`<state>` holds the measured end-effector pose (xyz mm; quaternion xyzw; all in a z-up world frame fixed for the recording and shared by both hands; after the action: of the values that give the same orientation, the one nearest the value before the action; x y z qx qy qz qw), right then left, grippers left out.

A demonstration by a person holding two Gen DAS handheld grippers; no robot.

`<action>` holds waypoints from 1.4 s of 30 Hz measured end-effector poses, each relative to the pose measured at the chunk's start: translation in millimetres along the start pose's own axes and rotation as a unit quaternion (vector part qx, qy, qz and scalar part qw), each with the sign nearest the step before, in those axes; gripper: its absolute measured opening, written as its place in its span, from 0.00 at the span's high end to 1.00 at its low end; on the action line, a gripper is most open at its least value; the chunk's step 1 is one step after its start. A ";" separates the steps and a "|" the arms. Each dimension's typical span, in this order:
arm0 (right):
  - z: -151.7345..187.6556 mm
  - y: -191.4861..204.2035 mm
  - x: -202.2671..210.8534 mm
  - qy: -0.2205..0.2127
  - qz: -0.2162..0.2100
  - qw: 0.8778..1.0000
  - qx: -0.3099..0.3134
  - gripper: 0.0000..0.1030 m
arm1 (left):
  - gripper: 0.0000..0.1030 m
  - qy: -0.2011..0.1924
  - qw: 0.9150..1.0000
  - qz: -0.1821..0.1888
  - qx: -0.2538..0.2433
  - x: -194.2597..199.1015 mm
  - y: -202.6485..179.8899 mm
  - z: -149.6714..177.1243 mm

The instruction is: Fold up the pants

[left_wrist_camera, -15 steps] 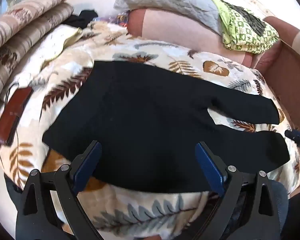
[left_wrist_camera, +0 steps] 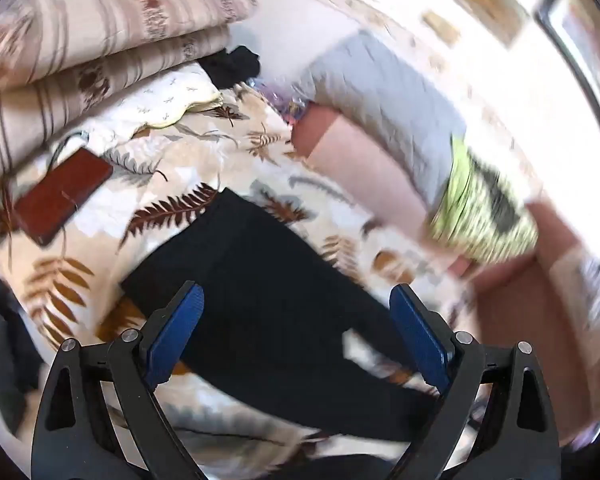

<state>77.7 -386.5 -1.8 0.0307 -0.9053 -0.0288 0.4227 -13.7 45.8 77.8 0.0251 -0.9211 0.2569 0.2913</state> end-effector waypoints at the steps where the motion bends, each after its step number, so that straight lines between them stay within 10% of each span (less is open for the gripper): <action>1: 0.1 -0.3 -0.5 0.000 0.005 1.000 0.000 0.16 | 0.08 0.000 1.000 0.013 0.006 1.9 -3.9 -3.7; 10: -0.3 -7.4 2.7 -0.017 0.022 1.000 -0.006 0.16 | 0.08 0.066 0.988 0.121 -0.062 -58.4 -96.9 45.9; 18: -11.9 -12.0 27.8 -0.082 -0.019 0.995 -0.048 0.16 | 0.08 -0.002 0.972 0.096 -0.215 -66.9 -129.5 67.0; 26: -12.7 -12.3 35.6 -0.120 -0.060 0.988 -0.073 0.16 | 0.08 0.012 0.974 0.123 -0.191 -86.3 -122.0 64.2; 36: -19.8 -11.1 39.0 -0.144 -0.035 0.987 -0.059 0.16 | 0.08 -0.047 0.951 0.192 -0.239 -51.7 -141.8 71.5; 42: -41.6 -35.4 39.8 -0.170 -0.049 0.981 -0.084 0.16 | 0.08 -0.017 0.963 0.191 -0.191 -59.5 -119.7 63.7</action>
<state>85.2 -426.0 52.5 0.0338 -0.9557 -0.1300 0.2619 25.7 -95.2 55.5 -0.2025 -0.9456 0.1269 0.2206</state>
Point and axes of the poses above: each gripper's, at about its wrist camera, not at the fingertips, and x roughly against the way its jaws point, y to its left, z to its underside, the point moved 4 cm from there along -x, roughly the way its jaws point, and after that the axes turned 9 degrees about -x, right-handed, at the moved point
